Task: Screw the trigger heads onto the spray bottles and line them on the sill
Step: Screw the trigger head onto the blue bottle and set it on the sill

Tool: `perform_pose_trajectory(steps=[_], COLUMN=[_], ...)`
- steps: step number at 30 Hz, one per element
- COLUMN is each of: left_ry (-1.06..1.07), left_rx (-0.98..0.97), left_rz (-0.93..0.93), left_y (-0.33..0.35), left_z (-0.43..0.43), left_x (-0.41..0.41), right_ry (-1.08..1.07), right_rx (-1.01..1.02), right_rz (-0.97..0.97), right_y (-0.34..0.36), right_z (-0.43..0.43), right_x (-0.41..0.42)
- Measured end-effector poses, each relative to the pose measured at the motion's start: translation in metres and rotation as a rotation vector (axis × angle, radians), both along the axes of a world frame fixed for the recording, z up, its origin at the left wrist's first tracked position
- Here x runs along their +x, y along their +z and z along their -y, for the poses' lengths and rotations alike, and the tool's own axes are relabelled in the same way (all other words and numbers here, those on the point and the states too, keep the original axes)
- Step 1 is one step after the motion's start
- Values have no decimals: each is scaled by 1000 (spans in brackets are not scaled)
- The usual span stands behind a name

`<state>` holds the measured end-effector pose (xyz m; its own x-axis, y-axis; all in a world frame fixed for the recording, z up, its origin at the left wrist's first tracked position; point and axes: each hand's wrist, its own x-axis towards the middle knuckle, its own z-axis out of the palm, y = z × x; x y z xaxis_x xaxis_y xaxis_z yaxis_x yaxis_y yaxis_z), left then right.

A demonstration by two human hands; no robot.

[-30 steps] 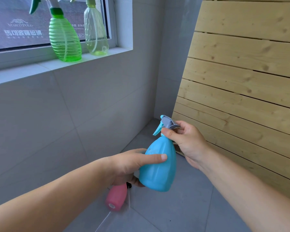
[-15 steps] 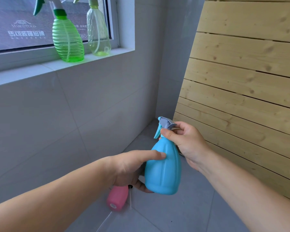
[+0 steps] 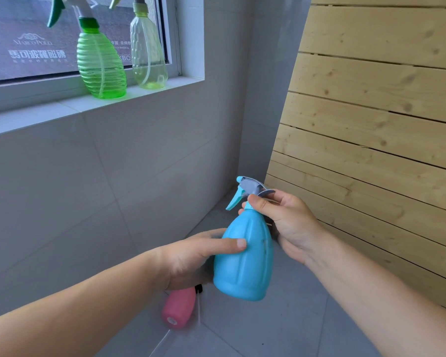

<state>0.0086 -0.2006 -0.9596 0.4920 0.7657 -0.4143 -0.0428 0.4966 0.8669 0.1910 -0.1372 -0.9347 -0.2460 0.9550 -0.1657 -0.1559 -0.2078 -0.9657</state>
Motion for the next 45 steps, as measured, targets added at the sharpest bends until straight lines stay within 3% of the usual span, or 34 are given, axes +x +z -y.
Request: perform_pose_trajectory(steps=[5, 8, 18, 32, 40, 45], left_ry=[164, 237, -8, 197, 381, 436], left_rx=[157, 232, 131, 312, 362, 324], left_rz=[-333, -402, -2, -272, -205, -113], left_y=[6, 10, 4, 8, 21, 46], left_z=[1, 0, 2, 0, -10, -8], left_x=[12, 16, -4, 7, -15, -31], right_ry=[-37, -53, 76, 7, 113, 263], right_rx=[66, 114, 2, 110, 226, 330], right_rz=[9, 5, -208, -151, 137, 171], right_y=[-1, 1, 15, 14, 1, 19], right_z=[2, 1, 4, 0, 3, 9], right_x=[-4, -4, 1, -1, -7, -26])
